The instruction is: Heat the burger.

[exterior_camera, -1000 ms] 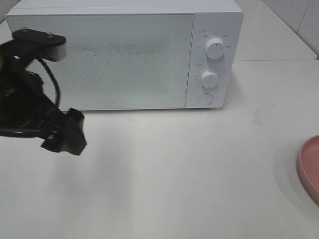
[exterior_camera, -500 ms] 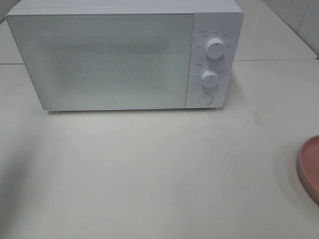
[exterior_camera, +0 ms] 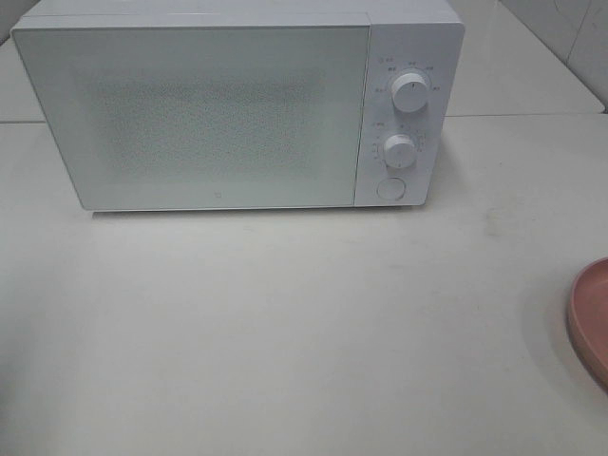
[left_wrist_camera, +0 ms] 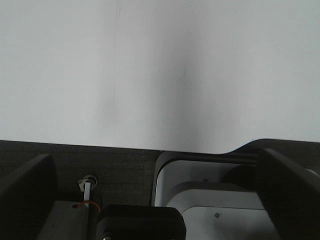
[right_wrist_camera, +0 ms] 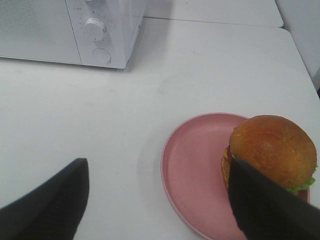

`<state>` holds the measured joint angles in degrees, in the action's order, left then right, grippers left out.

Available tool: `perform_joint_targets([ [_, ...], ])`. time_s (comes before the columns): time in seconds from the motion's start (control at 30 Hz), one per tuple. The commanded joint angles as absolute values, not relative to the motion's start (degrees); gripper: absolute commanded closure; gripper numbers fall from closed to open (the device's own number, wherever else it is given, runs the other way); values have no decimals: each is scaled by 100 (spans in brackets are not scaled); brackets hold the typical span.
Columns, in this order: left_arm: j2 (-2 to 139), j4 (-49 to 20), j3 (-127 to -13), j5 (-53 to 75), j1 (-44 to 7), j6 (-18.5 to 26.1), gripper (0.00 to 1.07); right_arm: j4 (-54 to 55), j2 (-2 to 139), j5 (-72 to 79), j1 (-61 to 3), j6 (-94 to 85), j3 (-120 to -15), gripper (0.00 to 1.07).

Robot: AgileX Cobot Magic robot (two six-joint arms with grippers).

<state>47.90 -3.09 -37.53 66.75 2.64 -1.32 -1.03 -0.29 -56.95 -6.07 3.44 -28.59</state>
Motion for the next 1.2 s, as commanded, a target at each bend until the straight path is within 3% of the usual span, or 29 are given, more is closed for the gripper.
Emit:
perform_joint_targets([
  [0.03, 3862, -332, -3254, 6343, 264, -80, 6, -115, -183, -5695, -573, 327, -2848, 32],
  [0.6, 928, -281, -2962, 6142, 264, -74, 6, -115, -183, -5695, -573, 327, -2848, 32],
  [0.93, -132, -344, -2962, 6136, 264, -92, 6, -115, -183, -5695, -573, 327, -2848, 32],
  [1.2, -172, -355, -2962, 6136, 132, -86, 6, -115, -155, -5695, -573, 327, -2848, 32],
])
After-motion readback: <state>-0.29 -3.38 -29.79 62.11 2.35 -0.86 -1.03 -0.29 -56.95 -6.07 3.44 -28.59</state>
